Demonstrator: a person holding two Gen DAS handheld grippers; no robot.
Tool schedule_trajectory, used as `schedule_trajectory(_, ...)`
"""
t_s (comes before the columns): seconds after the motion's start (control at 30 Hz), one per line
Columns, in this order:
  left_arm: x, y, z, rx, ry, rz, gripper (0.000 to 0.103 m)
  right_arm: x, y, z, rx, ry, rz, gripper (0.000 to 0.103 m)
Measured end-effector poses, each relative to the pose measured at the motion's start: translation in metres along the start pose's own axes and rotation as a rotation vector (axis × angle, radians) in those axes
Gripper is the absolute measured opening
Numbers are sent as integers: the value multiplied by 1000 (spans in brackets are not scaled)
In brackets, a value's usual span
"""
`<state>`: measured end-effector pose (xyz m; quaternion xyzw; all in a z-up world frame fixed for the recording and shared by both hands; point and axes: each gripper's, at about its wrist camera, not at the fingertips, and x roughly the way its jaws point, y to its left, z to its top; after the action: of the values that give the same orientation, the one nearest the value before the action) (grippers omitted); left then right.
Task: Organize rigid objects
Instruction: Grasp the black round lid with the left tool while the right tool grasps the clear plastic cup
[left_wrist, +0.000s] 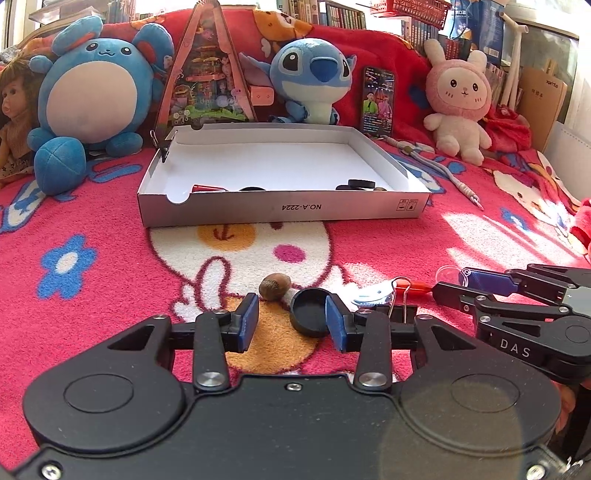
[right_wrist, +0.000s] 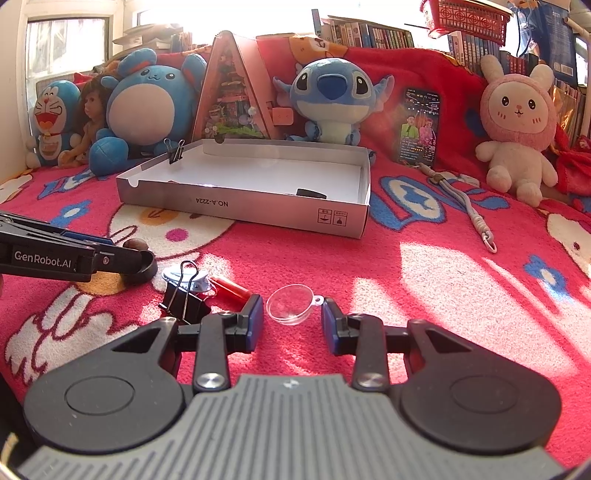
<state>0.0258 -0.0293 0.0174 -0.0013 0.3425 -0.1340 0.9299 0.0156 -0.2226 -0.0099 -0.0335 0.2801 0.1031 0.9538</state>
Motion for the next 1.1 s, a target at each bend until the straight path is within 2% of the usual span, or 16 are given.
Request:
schedule_trajectory(0.13,-6,-8,-4,36,4,-34,43,1,-1,0,5,0,3,42)
schedule_trajectory(0.33,2,-15,-7,59,3,-19,43,2,0,1,-1,0,4,42)
schedule_trajectory(0.5,9,-17,-7,78,-1,-7,40,4,3,1,-21,-1,-5,42)
schedule_trajectory(0.57,9,-16,-7,85,-3,-11,31,4,3,1,-24,-4,-11,42)
schedule_trajectory(0.6,9,-16,-6,85,-2,-13,31,4,3,1,-24,-6,-17,43)
schedule_trajectory(0.67,9,-15,-6,79,-4,-14,31,4,3,1,-25,-11,-31,55)
schedule_trajectory(0.9,6,-13,-2,77,-20,-14,31,1,11,1,-83,-32,-86,56)
schedule_trajectory(1.03,3,-12,0,74,-31,-17,31,3,16,1,-109,-15,-97,56)
schedule_trajectory(1.1,2,-11,3,71,-36,-18,31,4,16,1,-97,-6,-88,49)
